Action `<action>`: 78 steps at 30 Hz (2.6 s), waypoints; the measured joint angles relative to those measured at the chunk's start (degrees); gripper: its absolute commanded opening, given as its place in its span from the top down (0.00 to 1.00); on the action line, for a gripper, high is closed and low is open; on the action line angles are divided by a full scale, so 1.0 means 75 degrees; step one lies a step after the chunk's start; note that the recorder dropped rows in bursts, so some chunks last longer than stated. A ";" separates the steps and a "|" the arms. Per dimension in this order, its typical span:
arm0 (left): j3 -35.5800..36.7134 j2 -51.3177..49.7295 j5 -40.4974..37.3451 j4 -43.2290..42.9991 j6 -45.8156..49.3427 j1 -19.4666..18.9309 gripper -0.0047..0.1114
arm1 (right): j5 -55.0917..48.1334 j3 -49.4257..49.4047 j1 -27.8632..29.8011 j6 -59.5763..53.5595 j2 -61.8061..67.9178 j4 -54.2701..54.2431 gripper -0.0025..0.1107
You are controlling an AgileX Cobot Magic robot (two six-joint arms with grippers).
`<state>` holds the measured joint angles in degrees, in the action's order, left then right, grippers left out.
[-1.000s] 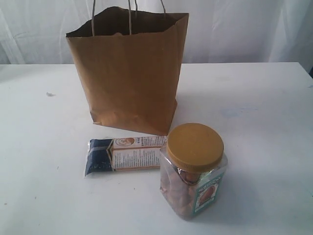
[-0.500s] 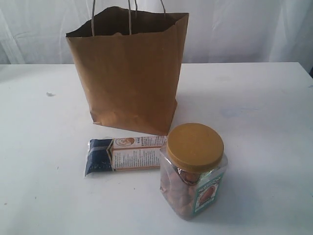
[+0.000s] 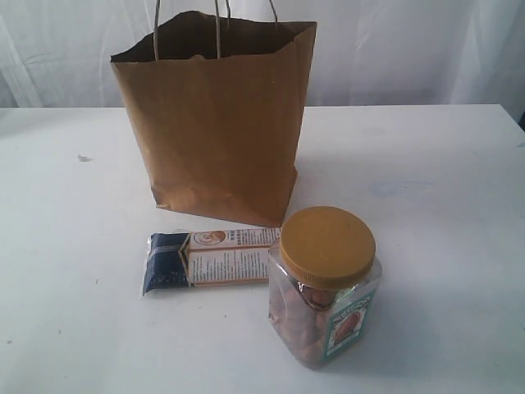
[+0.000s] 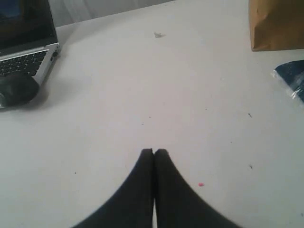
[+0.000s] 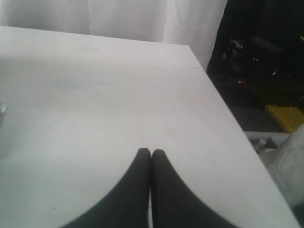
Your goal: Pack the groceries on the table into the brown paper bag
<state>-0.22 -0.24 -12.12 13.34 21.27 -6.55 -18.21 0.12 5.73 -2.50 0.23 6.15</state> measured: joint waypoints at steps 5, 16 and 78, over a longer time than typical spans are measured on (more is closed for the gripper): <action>0.0000 0.0000 0.0000 -0.0125 0.0017 0.0000 0.96 | 0.0923 0.0000 0.0000 -0.0208 0.0000 0.0149 0.98; 0.0000 0.0000 0.0000 -0.0125 0.0032 0.0000 0.96 | 0.6931 0.0042 0.0000 0.5493 0.0000 -0.1763 0.98; 0.0000 0.0000 0.0000 -0.0125 0.0032 0.0000 0.96 | -0.4555 0.8369 -0.4572 -0.1526 0.9549 -0.1323 0.43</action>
<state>-0.22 -0.24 -12.12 12.40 21.50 -6.55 -52.37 62.88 -28.55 -13.95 71.85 -3.77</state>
